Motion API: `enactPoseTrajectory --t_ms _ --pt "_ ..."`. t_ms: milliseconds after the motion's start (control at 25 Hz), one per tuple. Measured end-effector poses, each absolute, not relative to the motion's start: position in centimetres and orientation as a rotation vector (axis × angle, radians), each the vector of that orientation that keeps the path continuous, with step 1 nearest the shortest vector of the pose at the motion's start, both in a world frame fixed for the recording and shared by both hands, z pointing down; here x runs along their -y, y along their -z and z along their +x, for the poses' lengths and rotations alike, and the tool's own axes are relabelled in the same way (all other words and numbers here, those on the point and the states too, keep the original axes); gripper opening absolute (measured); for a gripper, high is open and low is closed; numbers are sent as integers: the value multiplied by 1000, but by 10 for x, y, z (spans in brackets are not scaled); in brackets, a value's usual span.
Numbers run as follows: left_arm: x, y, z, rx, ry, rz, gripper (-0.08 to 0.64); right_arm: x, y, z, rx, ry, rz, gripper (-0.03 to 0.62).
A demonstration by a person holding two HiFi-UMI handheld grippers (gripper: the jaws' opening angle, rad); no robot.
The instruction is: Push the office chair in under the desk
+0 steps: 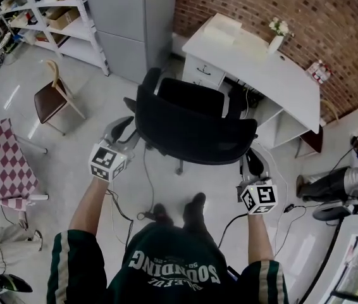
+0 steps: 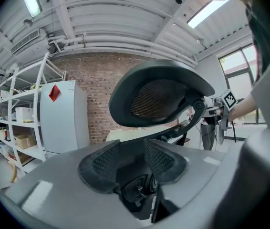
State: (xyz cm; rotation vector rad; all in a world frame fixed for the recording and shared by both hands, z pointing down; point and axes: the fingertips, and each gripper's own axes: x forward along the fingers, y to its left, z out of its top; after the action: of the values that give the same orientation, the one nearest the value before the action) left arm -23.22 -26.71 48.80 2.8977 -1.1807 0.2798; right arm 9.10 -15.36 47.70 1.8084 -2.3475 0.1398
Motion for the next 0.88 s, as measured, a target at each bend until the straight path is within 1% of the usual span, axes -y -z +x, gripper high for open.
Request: enactPoseTrajectory --t_ms 160,320,400,440,520,640,880 --pt "279 -474 -228 1108 -267 2957 214 161 -470 92 2382 -110 1739 94" --pt "288 -467 -220 1025 -273 3026 283 170 -469 90 2412 -95 1641 178" --pt "293 -467 -216 1015 -315 3067 346 175 -471 91 2399 -72 1597 221" --pt "296 -468 -214 1005 -331 3081 362 177 -472 90 2392 -55 1576 233" --pt "302 -470 -214 982 -352 3093 372 181 -475 89 2383 -28 1532 261" --pt "312 -472 -215 928 -405 3099 396 189 -476 87 2384 -1 1448 284" --pt "319 -485 -193 679 -563 3133 402 208 -478 88 2407 4 1291 298"
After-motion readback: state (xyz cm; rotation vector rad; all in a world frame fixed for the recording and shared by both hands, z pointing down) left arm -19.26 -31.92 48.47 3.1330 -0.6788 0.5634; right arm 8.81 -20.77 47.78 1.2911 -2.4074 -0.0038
